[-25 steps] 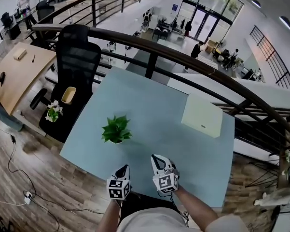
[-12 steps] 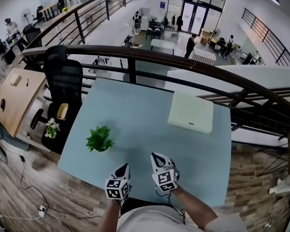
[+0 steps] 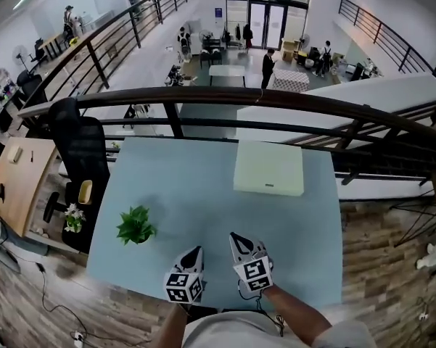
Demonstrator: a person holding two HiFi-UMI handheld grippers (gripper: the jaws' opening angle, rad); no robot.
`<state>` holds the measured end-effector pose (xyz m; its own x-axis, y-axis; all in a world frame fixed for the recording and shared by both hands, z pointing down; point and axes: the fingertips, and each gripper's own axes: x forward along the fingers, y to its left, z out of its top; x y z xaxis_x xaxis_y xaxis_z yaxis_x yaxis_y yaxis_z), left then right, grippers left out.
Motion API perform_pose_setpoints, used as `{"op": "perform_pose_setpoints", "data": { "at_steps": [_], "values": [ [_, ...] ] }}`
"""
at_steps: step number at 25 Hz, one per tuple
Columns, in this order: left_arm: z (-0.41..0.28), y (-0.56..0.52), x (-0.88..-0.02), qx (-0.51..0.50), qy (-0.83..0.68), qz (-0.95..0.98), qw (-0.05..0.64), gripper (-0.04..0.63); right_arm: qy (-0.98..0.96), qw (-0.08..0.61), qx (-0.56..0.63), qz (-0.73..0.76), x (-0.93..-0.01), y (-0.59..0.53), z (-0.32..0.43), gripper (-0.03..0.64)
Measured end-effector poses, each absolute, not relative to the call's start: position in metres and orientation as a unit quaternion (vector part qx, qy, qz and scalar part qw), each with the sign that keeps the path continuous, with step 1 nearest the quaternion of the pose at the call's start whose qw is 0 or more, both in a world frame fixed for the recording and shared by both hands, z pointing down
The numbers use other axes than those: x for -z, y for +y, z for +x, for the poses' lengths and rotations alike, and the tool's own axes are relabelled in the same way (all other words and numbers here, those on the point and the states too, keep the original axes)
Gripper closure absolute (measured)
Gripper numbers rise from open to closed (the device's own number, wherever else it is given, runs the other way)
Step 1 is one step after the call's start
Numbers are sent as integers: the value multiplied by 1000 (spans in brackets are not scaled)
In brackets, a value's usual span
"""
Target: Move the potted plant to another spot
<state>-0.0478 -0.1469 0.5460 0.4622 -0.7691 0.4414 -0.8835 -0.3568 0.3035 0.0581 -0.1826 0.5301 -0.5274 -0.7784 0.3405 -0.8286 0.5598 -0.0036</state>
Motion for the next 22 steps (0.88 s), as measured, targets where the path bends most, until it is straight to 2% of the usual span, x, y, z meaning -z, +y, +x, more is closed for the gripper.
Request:
{"op": "perform_pose_setpoints", "data": {
  "at_steps": [7,22],
  "values": [
    [-59,-158,-487,-79,-481,850,199,583,-843,99,-64,525,-473,-180,72,614],
    [-90,-151,-361,-4,-477,876,71,583,-835,9,46,549,-333,-158,39,614]
  ]
}}
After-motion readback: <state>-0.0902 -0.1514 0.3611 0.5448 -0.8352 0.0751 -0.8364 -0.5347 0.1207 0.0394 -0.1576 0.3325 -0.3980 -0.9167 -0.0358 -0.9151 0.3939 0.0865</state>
